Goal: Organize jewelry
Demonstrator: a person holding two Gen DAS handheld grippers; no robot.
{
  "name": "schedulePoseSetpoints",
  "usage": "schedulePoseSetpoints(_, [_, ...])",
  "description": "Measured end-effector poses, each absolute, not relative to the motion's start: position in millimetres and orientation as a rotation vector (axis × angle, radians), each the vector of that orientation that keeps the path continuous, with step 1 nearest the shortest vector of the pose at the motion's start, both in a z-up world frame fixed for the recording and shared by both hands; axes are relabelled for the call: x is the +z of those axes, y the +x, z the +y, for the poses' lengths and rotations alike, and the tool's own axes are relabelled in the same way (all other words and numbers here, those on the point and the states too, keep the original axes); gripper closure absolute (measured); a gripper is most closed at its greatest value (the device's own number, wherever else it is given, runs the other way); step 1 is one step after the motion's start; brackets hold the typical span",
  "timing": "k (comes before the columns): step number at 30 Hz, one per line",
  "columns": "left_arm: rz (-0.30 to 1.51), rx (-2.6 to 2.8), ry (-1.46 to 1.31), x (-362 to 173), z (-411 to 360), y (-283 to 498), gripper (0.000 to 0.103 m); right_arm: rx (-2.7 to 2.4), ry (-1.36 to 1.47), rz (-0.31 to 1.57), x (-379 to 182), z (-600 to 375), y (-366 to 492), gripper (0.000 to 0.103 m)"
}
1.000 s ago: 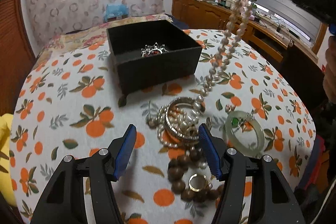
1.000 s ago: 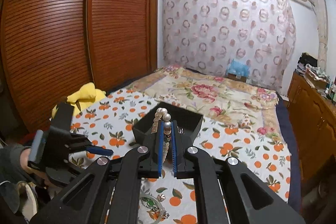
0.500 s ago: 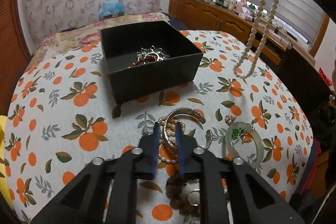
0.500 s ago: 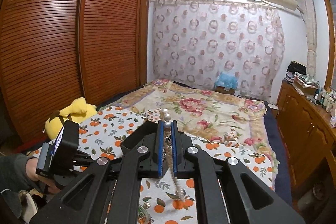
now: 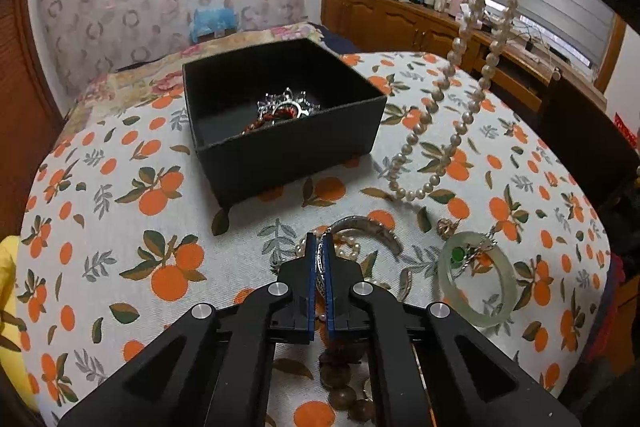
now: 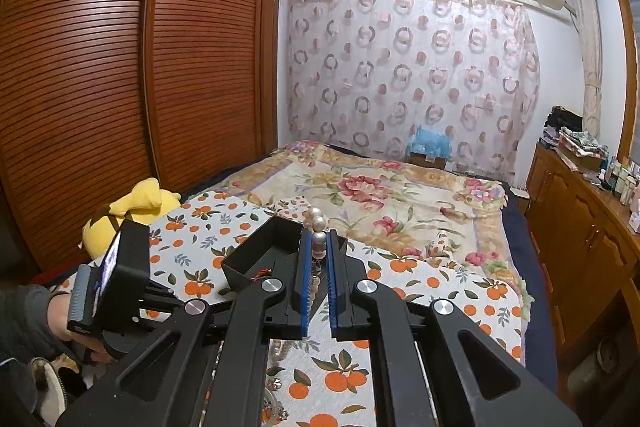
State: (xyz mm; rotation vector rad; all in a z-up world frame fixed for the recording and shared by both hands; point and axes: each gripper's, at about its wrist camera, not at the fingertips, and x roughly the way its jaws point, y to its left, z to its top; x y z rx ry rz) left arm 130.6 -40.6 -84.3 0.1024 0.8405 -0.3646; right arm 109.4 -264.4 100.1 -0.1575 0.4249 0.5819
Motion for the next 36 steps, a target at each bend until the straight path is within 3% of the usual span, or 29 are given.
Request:
schedulePoseSetpoints(22, [0.64, -0.312, 0.03, -5, -20, 161, 0.101, 0.619, -0.179, 0.356, 139, -245, 139, 0.095])
schedulePoseSetpoints(36, [0.674, -0.273, 0.024, -13, -8, 232, 0.103, 0.666, -0.201, 0.331, 167, -231, 177, 0.095])
